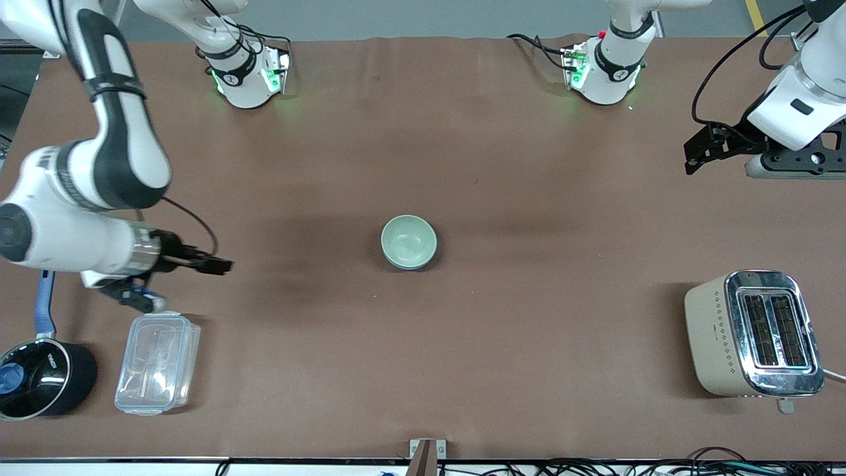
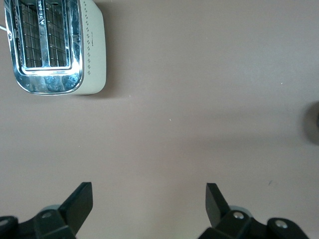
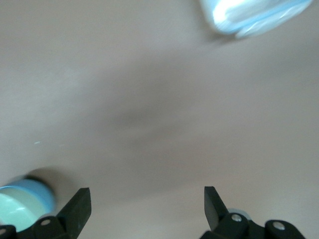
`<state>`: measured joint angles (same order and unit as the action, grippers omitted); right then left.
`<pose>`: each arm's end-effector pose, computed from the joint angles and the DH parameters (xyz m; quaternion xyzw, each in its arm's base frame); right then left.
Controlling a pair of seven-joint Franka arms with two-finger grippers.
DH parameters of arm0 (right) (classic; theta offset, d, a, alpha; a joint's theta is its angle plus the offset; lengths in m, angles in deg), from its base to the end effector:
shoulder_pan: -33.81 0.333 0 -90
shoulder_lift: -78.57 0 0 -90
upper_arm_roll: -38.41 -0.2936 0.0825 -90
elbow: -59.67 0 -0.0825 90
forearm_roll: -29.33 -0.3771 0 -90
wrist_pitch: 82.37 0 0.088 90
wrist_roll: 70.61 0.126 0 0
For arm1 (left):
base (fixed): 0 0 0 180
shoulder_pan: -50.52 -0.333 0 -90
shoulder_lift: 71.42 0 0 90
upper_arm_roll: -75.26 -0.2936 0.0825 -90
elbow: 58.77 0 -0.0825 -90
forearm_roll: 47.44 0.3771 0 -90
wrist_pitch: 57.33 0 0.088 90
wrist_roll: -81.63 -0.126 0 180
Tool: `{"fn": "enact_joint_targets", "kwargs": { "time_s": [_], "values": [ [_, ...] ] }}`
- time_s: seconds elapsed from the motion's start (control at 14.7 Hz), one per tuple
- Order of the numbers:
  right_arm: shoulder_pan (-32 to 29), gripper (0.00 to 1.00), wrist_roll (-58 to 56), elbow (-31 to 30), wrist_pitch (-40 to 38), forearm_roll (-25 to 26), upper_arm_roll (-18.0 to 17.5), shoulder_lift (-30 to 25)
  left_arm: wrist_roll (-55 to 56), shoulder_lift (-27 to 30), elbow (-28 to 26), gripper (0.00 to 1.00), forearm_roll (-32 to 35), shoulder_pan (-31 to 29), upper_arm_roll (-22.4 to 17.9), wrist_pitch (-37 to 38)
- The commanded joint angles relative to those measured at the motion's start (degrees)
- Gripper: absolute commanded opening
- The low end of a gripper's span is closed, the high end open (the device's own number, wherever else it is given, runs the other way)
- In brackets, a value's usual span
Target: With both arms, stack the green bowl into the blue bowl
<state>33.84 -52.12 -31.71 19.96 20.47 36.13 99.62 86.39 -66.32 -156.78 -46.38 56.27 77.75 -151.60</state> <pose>0.6265 0.0391 0.3718 -0.9794 0.1632 0.1009 0.0638 0.5226 -0.0743 0.5721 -0.9994 0.0309 -0.0130 0.0098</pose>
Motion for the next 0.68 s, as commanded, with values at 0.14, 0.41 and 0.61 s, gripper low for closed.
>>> {"fn": "enact_joint_targets", "kwargs": {
  "time_s": [0.14, 0.41, 0.61],
  "values": [
    [-4.59, 0.98, -8.37, -0.91, -3.89, 13.74, -1.15, -9.25, -1.24, 0.79, 0.27, 1.0, -0.71, 0.04, -0.2, 0.22],
    [-8.8, 0.97, -15.67, -0.47, -4.59, 18.08, -1.24, -12.95, -1.33, 0.71, 0.53, 1.0, -0.53, 0.04, -0.11, 0.22],
    [-11.72, 0.91, -20.25, -2.66, -4.68, 14.68, -1.5, -13.4, -1.24, 0.27, 1.85, 1.0, -0.53, 0.39, -0.02, 0.31]
  ]
}}
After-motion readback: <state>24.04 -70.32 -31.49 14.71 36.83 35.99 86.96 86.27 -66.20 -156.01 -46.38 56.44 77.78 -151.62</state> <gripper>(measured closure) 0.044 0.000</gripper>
